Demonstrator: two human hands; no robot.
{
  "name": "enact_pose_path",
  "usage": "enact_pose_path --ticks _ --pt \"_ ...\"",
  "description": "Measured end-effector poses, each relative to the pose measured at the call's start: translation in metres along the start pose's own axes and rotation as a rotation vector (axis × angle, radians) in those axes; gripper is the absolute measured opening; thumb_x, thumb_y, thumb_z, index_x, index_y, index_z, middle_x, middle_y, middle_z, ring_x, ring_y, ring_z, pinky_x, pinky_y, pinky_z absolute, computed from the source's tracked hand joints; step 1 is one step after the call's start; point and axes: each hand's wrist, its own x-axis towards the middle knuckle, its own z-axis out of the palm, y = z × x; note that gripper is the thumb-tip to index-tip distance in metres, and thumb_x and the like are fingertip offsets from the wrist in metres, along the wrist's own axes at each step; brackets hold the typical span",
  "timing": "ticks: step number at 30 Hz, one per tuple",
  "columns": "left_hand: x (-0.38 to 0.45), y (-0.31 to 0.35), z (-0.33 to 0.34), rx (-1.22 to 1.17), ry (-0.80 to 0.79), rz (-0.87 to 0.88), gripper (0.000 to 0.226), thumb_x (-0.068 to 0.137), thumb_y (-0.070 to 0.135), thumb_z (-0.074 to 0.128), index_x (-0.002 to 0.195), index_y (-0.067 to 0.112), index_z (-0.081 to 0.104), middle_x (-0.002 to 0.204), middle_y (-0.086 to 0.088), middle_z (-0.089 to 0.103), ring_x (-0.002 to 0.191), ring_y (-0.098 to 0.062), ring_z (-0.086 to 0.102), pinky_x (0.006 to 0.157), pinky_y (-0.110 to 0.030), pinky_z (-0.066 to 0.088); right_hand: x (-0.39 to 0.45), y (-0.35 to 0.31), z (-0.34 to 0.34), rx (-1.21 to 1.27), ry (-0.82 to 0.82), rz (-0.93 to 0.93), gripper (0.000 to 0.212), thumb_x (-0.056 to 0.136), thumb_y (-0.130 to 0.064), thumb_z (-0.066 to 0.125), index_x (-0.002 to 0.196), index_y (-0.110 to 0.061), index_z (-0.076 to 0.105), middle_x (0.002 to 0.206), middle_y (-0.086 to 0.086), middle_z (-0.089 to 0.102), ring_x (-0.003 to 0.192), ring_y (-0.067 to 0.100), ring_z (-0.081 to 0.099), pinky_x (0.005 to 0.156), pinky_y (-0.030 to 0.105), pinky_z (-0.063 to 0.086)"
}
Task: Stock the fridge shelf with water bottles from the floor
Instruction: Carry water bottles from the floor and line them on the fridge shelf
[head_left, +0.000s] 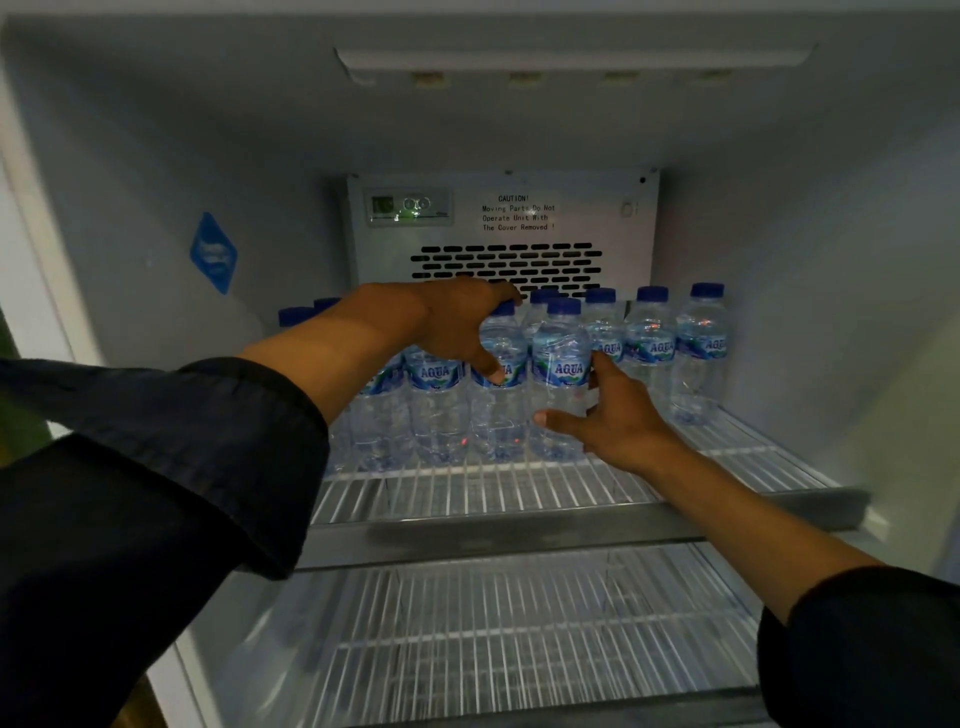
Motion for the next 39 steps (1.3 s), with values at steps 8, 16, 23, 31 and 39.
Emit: enact_pose_path --ticks 8,16,23,31,39 --pt "-0.007 0.007 -0.001 0.016 -0.013 -0.020 0.100 0.076 0.042 0.078 0.153 0.017 0.019 0.153 -0.006 0.034 0.133 -0.026 0.041 0.109 -0.035 0.037 -0.003 -0.007 0.000 -0.011 -0.025 0.002 0.088 0.067 -0.042 0.081 0.141 -0.025 0.037 0.114 -0.018 0.052 0.095 -0.009 0.051 0.084 0.018 0.044" --pt "-0.027 0.010 0.009 0.188 0.103 -0.052 0.110 0.075 0.060 0.072 0.154 0.018 0.006 0.153 -0.010 0.034 0.132 -0.030 0.042 0.109 -0.043 0.035 -0.008 -0.012 -0.006 0.038 -0.016 0.068 0.089 0.063 -0.034 0.086 0.137 -0.027 0.036 0.110 -0.011 0.055 0.106 0.016 0.058 0.082 0.027 0.053" --pt "-0.056 0.009 0.024 0.182 0.332 -0.045 0.111 0.079 0.057 0.069 0.154 0.016 -0.001 0.161 -0.009 0.013 0.148 -0.024 0.011 0.120 -0.043 -0.001 -0.042 -0.031 -0.023 -0.208 -0.024 0.067 0.095 0.069 -0.058 0.067 0.147 -0.023 0.026 0.133 0.000 0.047 0.115 0.012 0.046 0.091 0.022 0.037" --pt "-0.090 0.037 0.047 0.145 0.463 0.003 0.099 0.085 0.055 0.063 0.154 0.016 0.004 0.160 -0.006 0.014 0.148 -0.022 0.008 0.118 -0.039 -0.008 -0.073 -0.067 -0.041 -0.487 -0.076 -0.111 0.089 0.082 -0.055 0.060 0.151 -0.014 0.021 0.156 0.006 0.026 0.140 0.020 0.028 0.107 0.022 0.020" --pt "-0.171 0.065 0.077 0.033 0.492 -0.109 0.093 0.084 0.060 0.058 0.153 0.018 0.012 0.157 -0.005 0.024 0.145 -0.021 0.020 0.119 -0.041 0.000 -0.126 -0.100 -0.037 -0.452 -0.213 -0.273 0.086 0.082 -0.062 0.051 0.150 -0.019 0.023 0.157 0.001 0.024 0.142 0.016 0.025 0.116 0.034 0.024"
